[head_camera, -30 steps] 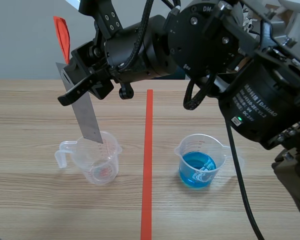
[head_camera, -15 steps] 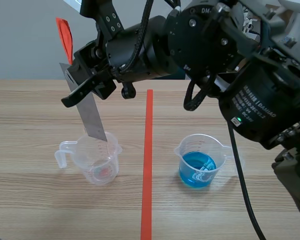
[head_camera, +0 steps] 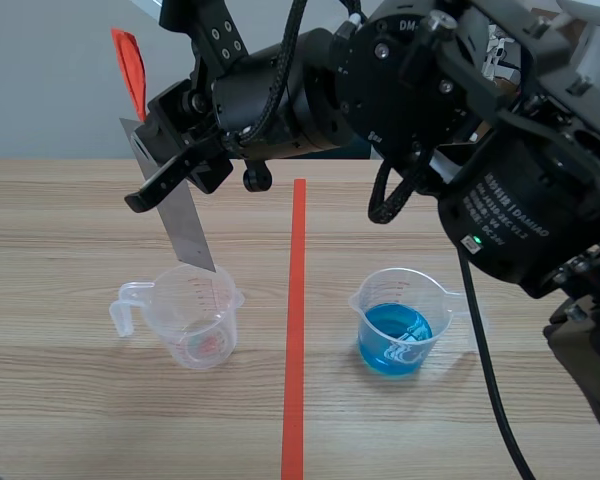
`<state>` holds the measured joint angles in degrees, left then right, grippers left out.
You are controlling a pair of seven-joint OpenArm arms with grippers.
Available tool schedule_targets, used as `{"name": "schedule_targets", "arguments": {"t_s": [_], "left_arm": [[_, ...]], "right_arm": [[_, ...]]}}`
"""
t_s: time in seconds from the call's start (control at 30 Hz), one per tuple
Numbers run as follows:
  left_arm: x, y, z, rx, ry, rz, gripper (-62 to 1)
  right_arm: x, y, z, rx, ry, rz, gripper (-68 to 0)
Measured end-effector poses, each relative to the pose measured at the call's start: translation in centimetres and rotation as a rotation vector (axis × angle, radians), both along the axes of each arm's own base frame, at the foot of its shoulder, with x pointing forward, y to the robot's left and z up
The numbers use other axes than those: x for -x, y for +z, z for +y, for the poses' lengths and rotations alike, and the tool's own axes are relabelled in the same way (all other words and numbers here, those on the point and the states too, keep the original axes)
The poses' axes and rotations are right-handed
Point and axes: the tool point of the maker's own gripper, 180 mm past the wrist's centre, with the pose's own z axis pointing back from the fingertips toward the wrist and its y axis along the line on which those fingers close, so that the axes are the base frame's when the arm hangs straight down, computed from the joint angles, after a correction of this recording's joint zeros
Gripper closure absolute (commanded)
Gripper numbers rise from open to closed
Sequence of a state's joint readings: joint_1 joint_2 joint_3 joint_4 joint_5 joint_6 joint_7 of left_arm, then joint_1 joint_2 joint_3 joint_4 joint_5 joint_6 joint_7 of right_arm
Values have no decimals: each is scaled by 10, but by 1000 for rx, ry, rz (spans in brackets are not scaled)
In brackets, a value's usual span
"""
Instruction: Do the redox reaction experiment. put the plate into the left beaker
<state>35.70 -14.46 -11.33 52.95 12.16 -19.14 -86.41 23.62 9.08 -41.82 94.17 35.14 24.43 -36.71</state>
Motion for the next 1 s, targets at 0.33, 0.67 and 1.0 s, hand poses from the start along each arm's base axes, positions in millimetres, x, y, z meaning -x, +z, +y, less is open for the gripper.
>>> {"name": "schedule_targets", "arguments": {"t_s": [0.33,0.67,1.0], "left_arm": [[0,0,0,0,0,0,-559],[0,0,0,0,0,0,-559],[0,0,0,0,0,0,-555]], "right_arm": [[1,-25,7,-5,13,58,-6],[-8,-41,7,-64,-8,91,-6],[6,-72,15,-50,53,132,-6]]}}
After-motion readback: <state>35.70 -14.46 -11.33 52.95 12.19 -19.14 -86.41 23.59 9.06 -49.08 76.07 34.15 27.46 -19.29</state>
